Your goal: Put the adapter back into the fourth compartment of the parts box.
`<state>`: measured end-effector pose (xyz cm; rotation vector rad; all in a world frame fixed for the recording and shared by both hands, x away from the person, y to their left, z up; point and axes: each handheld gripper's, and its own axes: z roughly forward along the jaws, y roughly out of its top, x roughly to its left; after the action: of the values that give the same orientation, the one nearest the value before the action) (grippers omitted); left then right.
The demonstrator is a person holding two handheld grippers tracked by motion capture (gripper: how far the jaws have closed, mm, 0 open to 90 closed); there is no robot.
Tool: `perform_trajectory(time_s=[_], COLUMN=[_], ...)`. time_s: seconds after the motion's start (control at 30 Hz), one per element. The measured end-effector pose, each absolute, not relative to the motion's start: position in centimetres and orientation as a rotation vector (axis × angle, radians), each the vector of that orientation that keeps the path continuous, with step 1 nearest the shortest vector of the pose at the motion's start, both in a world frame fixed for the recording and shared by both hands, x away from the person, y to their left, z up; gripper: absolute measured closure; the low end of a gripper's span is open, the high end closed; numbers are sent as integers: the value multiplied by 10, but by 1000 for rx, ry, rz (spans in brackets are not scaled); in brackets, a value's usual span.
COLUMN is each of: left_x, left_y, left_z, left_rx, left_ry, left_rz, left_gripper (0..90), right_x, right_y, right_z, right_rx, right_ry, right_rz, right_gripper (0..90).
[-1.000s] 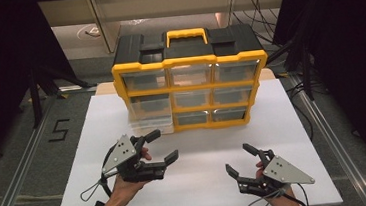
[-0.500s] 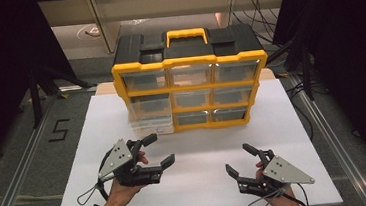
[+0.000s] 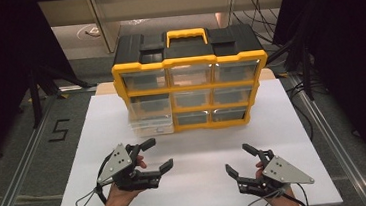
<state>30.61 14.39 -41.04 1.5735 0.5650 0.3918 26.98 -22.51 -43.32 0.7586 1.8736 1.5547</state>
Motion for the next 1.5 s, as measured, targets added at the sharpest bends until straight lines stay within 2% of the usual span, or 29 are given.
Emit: perform_trajectory(time_s=[0.83,1.5], left_x=[297,298], left_y=[141,140], left_z=[-433,-432], left_rx=[1615,1614], left_ry=[592,583], left_rz=[398,399], left_gripper=[164,164], right_x=[270,270], right_y=[-225,-225], right_z=[-433,-433], right_rx=[758,755], right_ry=[1875,1872], right_rz=[1553,1557], right_gripper=[218,218])
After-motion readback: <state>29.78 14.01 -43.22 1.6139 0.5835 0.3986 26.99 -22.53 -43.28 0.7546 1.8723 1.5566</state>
